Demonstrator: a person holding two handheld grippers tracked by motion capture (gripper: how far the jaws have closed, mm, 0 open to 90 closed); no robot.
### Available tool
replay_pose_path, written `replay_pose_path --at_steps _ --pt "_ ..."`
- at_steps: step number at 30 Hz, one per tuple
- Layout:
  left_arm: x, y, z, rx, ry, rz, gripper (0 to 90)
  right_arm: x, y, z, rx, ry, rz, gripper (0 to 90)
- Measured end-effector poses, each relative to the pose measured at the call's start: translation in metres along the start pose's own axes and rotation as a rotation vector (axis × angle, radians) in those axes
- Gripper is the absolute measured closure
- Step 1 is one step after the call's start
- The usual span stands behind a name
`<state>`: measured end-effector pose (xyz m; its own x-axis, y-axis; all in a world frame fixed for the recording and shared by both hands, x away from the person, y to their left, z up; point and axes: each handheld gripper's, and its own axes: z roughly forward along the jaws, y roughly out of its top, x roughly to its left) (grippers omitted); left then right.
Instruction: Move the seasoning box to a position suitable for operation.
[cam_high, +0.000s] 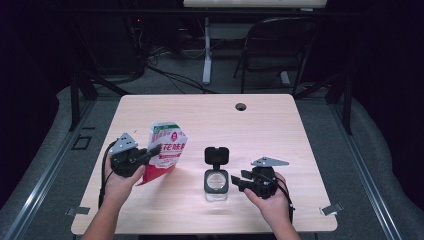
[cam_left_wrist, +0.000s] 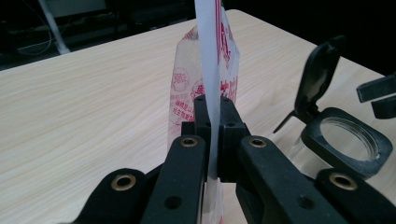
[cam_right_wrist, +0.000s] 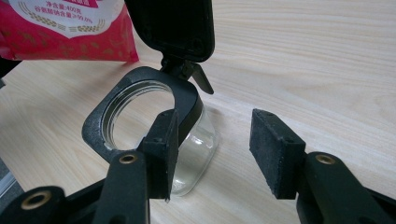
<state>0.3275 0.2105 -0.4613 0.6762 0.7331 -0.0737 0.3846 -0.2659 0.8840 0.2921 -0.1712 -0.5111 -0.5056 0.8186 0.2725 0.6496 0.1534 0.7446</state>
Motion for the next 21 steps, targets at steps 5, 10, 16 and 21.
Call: replay_pose_path --at_steps 5,10,16,21 --pt "-0.009 0.001 0.003 0.009 -0.018 0.023 89.8 0.000 0.000 0.000 -0.002 0.000 -0.001 52.1" --pt "-0.017 0.004 0.004 0.006 -0.044 0.043 89.8 -0.001 0.001 0.000 -0.003 0.003 -0.001 52.1" --pt "-0.027 0.007 0.003 -0.009 -0.108 0.045 89.8 -0.001 0.001 -0.001 -0.006 0.003 0.004 52.1" --pt "-0.035 0.010 0.004 -0.011 -0.136 0.062 89.8 -0.002 0.001 -0.002 -0.008 -0.002 0.003 52.1"
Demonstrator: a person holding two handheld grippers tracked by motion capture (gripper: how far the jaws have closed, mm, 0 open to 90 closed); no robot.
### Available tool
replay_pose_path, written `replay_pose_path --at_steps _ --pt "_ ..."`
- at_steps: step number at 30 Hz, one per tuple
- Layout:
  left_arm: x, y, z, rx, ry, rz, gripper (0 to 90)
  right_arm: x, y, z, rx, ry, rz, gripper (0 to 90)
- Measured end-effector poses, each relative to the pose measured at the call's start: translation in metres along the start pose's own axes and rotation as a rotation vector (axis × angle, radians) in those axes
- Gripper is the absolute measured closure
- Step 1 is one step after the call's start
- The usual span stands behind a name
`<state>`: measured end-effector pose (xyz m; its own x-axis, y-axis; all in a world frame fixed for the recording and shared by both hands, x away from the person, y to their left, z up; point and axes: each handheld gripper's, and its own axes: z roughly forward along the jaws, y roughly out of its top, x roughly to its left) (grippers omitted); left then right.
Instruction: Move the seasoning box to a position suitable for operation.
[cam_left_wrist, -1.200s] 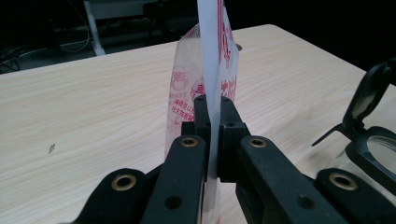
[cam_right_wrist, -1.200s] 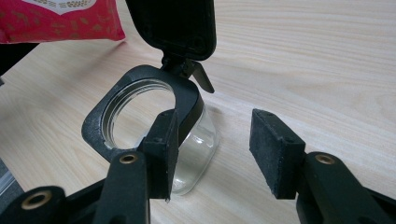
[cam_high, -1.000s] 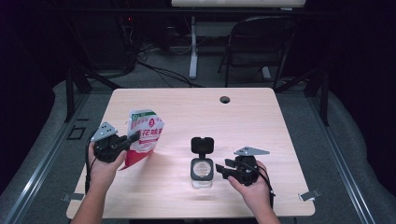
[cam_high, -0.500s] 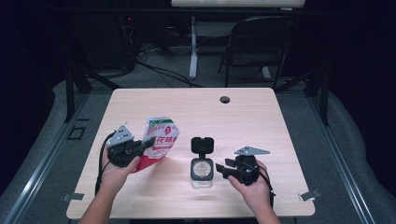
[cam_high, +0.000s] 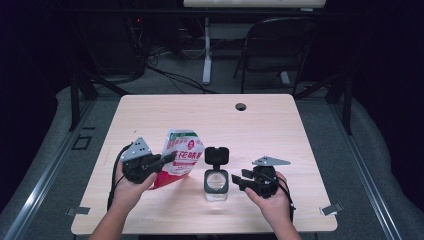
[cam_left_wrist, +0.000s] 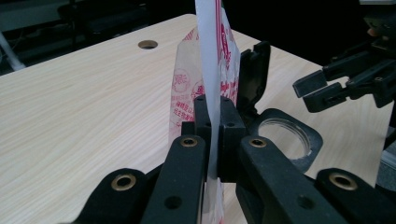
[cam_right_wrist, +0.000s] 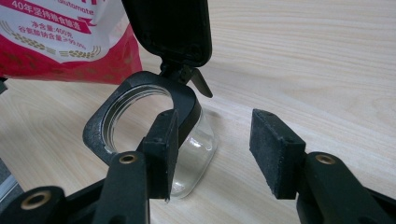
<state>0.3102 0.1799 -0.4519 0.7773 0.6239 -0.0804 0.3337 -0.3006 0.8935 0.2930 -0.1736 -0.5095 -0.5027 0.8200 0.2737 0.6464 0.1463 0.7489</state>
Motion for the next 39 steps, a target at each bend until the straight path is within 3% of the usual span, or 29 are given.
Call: replay_pose_path --at_steps 4,9,16,25,28,32,36,39 --pt "-0.002 -0.001 0.003 0.002 -0.040 -0.001 89.8 0.000 0.000 0.000 -0.002 0.000 0.001 52.1" --pt "-0.004 -0.006 0.009 0.034 -0.055 -0.003 89.6 0.000 0.001 0.000 -0.007 0.006 0.003 52.1" --pt "0.005 -0.017 0.007 0.035 -0.108 -0.067 89.5 0.003 0.012 -0.004 -0.030 0.030 -0.005 52.2" --pt "0.007 -0.034 0.003 0.062 -0.114 -0.109 89.1 0.018 0.028 -0.006 -0.066 0.082 -0.061 51.9" --pt "0.007 -0.045 0.004 0.080 -0.117 -0.142 89.2 0.023 0.034 0.000 -0.048 0.122 -0.071 51.9" --pt "0.005 -0.053 0.006 0.109 -0.110 -0.144 89.0 0.029 0.038 0.004 -0.042 0.156 -0.080 51.4" --pt "0.002 -0.061 0.008 0.137 -0.106 -0.150 88.6 0.044 0.045 0.009 -0.029 0.208 -0.124 50.8" --pt "0.001 -0.065 0.009 0.143 -0.117 -0.152 88.4 0.050 0.046 0.012 -0.014 0.219 -0.144 50.6"
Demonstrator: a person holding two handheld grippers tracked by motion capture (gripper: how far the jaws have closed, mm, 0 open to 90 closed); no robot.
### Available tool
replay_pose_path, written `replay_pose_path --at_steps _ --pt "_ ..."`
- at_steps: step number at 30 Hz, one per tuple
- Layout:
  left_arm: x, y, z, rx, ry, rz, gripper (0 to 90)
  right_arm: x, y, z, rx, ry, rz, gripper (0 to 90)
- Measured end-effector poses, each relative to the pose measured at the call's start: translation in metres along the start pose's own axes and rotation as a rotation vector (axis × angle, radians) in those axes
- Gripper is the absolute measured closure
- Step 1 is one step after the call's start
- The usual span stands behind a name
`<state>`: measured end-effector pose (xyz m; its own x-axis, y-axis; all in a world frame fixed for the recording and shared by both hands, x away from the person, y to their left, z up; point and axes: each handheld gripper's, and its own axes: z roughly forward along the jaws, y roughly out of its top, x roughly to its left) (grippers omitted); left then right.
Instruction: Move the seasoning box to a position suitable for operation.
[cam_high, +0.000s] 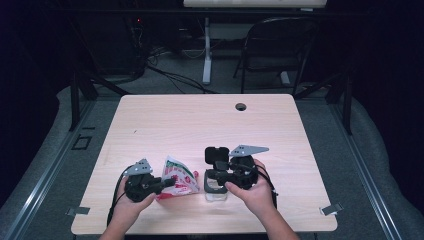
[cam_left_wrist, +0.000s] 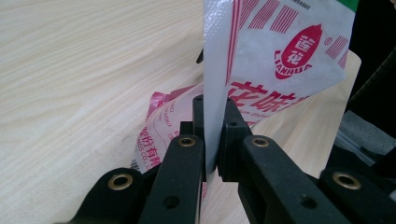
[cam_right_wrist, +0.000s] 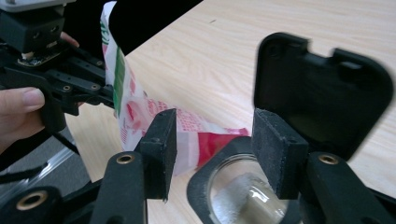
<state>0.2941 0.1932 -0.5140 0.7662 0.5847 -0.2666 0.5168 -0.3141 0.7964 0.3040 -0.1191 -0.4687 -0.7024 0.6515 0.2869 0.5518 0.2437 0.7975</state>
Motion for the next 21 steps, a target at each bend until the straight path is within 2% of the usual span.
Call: replay_pose_path --at_steps 5,9,15,21 --pt "-0.002 -0.002 0.001 0.001 -0.009 -0.008 88.0 0.008 -0.001 0.010 0.035 0.027 -0.017 50.7" --pt "-0.002 -0.003 0.002 -0.001 -0.016 -0.015 87.9 0.015 0.001 0.011 0.047 0.054 -0.040 50.8" --pt "0.001 -0.003 0.003 -0.001 -0.030 -0.027 87.4 0.023 0.001 0.008 0.048 0.071 -0.057 51.3" --pt "0.000 -0.002 0.004 0.004 -0.026 -0.023 87.3 0.029 0.003 0.005 0.040 0.097 -0.067 53.1"
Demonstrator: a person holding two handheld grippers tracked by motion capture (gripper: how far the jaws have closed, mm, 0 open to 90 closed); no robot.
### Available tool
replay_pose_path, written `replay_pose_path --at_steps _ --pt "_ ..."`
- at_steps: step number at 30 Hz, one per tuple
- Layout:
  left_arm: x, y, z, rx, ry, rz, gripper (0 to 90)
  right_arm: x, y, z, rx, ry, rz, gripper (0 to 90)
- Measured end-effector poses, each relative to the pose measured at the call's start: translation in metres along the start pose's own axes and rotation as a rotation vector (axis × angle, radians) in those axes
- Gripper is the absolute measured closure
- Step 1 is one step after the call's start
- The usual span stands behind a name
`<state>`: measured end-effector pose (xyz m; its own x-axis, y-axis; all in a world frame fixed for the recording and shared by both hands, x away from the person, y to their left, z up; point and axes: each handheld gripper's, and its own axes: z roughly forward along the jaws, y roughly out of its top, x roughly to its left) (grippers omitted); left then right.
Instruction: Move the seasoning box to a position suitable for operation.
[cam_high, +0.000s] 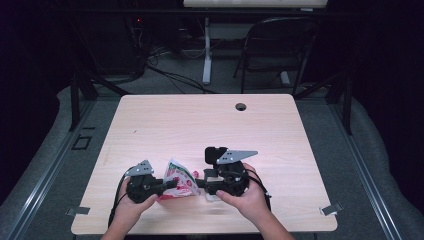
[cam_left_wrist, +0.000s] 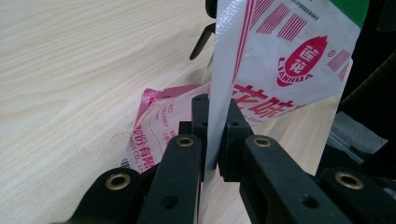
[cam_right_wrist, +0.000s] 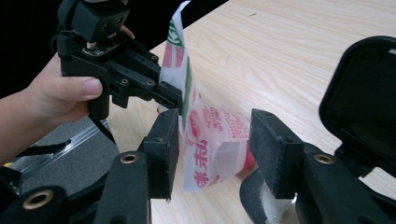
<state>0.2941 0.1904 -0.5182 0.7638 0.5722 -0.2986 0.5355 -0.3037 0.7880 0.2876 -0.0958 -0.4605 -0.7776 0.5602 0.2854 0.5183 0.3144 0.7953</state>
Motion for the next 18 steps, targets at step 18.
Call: replay_pose_path --at_steps 18 --pt "-0.009 -0.007 -0.003 -0.003 -0.020 0.011 82.3 0.001 -0.008 0.039 0.135 0.051 0.009 69.6"
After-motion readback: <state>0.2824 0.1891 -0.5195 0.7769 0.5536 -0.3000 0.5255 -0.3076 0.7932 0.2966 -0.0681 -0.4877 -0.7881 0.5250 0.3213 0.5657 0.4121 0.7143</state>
